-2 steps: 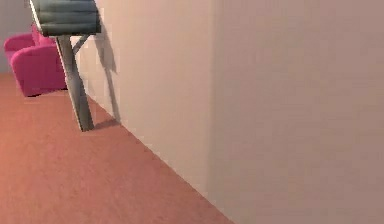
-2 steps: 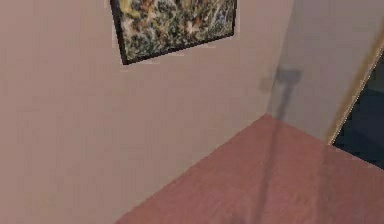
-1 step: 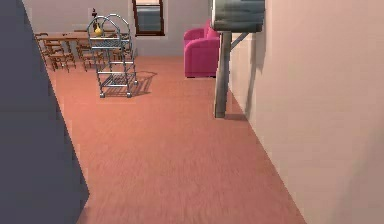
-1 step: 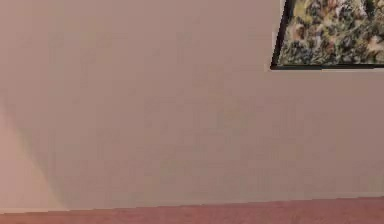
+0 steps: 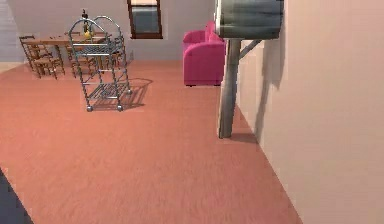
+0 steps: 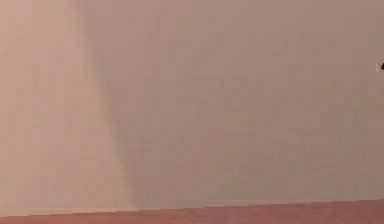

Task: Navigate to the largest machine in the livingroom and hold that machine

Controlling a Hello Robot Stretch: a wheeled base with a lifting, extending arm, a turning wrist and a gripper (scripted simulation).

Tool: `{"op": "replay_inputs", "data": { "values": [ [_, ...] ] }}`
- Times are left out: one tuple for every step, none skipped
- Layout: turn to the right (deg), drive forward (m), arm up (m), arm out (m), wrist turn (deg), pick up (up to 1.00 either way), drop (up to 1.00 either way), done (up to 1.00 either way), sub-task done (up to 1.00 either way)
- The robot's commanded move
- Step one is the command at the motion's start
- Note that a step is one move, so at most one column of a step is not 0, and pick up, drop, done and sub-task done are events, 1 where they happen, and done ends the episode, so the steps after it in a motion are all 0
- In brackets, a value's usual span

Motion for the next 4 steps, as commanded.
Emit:
{"op": "replay_inputs", "data": {
  "values": [
    [-30.0,0.0,0.0,0.0,0.0,0.0,0.0,0.0,0.0],
    [0.0,1.0,0.0,0.0,0.0,0.0,0.0,0.0,0.0],
    [0.0,0.4,0.0,0.0,0.0,0.0,0.0,0.0,0.0],
    [-12.0,0.0,0.0,0.0,0.0,0.0,0.0,0.0,0.0]
  ]
}}
